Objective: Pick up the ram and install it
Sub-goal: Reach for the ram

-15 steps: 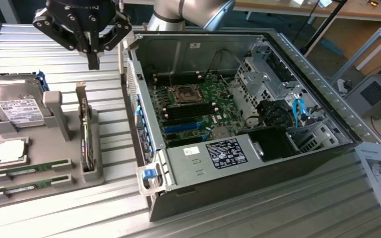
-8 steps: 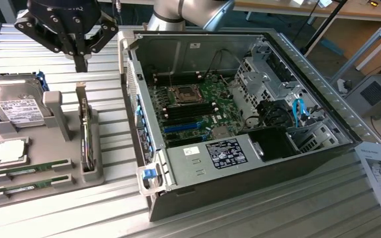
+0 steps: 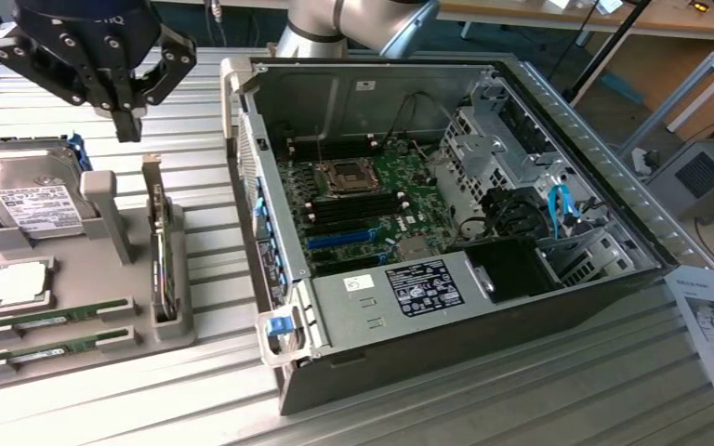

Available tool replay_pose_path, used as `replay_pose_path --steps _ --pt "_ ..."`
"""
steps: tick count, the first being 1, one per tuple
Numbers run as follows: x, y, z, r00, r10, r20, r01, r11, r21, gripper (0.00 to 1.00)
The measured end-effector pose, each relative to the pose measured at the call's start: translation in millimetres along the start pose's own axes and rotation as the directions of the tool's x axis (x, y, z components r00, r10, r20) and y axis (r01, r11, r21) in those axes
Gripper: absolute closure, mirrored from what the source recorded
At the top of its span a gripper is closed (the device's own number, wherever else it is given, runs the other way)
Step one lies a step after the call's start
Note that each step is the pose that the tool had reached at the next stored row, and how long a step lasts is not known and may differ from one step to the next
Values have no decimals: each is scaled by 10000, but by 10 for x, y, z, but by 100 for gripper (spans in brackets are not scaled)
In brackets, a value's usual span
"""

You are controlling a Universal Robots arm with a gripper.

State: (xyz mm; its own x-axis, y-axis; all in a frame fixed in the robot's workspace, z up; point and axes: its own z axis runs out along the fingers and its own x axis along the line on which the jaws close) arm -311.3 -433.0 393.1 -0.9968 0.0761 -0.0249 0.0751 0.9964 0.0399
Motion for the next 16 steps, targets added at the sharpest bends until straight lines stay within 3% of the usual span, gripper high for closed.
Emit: replay_pose_path --steps 16 --pt "416 -187 -17 10000 0 0 0 10000 6 89"
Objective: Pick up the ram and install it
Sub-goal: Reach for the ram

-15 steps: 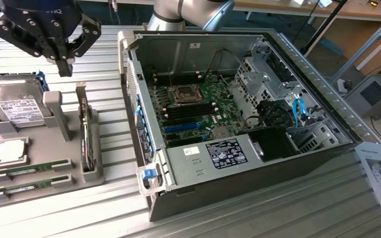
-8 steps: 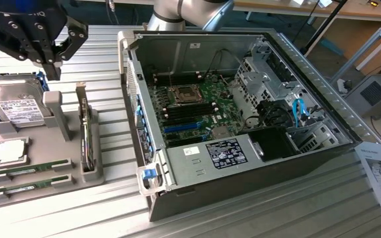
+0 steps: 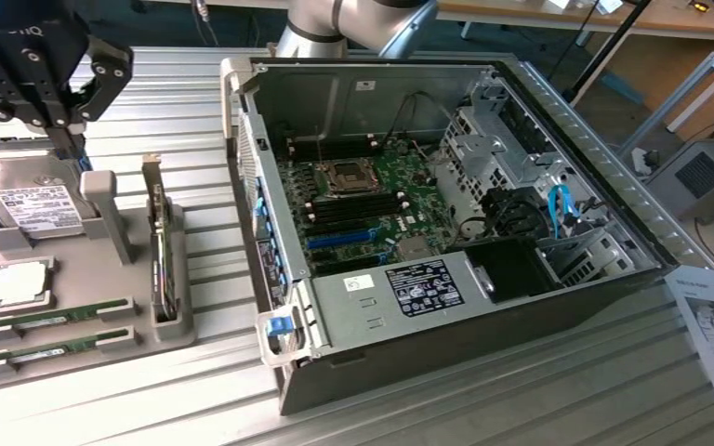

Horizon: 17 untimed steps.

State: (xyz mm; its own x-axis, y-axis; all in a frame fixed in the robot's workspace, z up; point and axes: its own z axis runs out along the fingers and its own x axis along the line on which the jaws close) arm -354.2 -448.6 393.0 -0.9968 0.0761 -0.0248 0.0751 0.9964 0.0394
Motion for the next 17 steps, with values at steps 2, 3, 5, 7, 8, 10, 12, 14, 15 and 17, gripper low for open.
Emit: replay_pose_path --steps 2,3,5,7,8,10,12,14,15,17 --pt "49 -21 -2 10000 0 0 0 10000 2 89" --pt "77 -33 -3 10000 0 0 0 10000 2 89" --pt "87 -35 -4 10000 -1 0 1 10000 3 89" --pt "87 -35 -4 10000 -1 0 1 10000 3 89" --pt "88 -35 -3 10000 -1 0 1 10000 2 89" --pt "88 -35 -4 10000 -1 1 1 10000 3 89" --pt "89 -37 -4 10000 0 0 0 10000 3 89" --pt "87 -64 -4 10000 0 1 0 10000 2 89" --pt "84 -87 -6 10000 0 0 0 10000 3 89" --pt "82 -127 -7 10000 0 0 0 10000 2 89"
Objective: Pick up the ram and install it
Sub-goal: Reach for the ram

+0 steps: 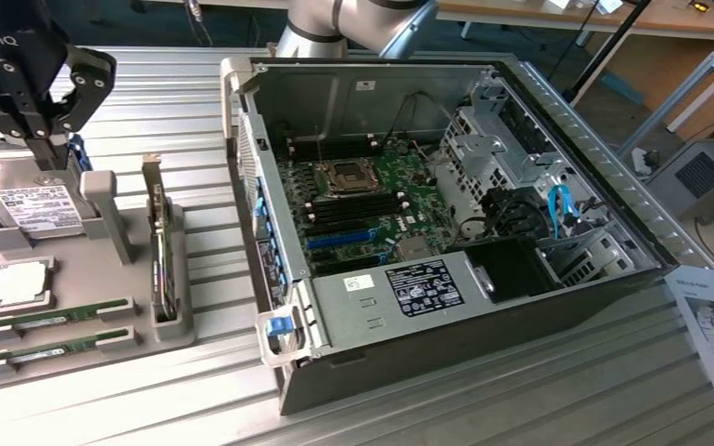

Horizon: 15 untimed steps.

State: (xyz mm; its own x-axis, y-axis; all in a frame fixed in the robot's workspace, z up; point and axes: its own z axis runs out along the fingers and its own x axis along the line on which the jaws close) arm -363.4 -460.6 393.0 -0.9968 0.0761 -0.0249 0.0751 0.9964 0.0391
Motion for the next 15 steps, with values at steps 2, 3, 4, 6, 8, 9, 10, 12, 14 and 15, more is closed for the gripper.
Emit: replay_pose_path --steps 2,3,4,6,8,9,10,12,14,15 --pt "-3 -45 -1 10000 0 1 0 10000 -1 89" --pt "-4 -62 -2 10000 0 0 0 10000 0 89" --pt "-4 -79 -3 10000 0 0 0 10000 0 89" --pt "-5 -122 -5 10000 -1 0 1 10000 0 89" --pt "-5 -150 -5 10000 -2 0 2 10000 0 89" --pt "-5 -150 -6 10000 -2 0 2 10000 1 89" --pt "-5 -150 -6 10000 -2 0 2 10000 0 89" --pt "-5 -150 -6 10000 -2 0 2 10000 0 89" --pt "-5 -152 -7 10000 -2 -1 2 10000 1 89" --pt "-5 -158 -6 10000 -4 0 4 10000 1 89"
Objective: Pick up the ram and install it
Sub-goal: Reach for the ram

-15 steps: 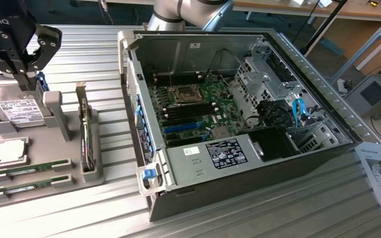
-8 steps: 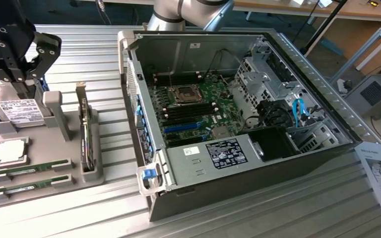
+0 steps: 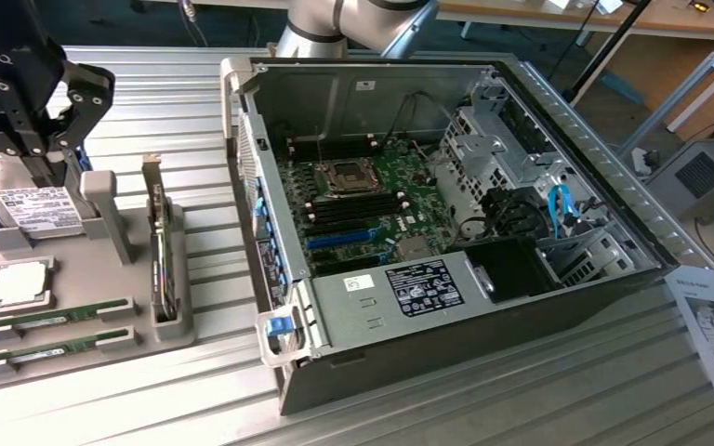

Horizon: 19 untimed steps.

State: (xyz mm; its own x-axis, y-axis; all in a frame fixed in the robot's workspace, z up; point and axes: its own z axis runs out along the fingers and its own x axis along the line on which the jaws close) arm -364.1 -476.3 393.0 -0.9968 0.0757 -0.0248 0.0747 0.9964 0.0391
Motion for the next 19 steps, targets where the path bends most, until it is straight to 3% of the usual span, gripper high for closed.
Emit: replay_pose_path --steps 9,19 --pt "17 -75 7 10000 -14 -1 14 10000 0 89" --pt "91 -89 18 10000 -20 0 20 10000 -1 89"
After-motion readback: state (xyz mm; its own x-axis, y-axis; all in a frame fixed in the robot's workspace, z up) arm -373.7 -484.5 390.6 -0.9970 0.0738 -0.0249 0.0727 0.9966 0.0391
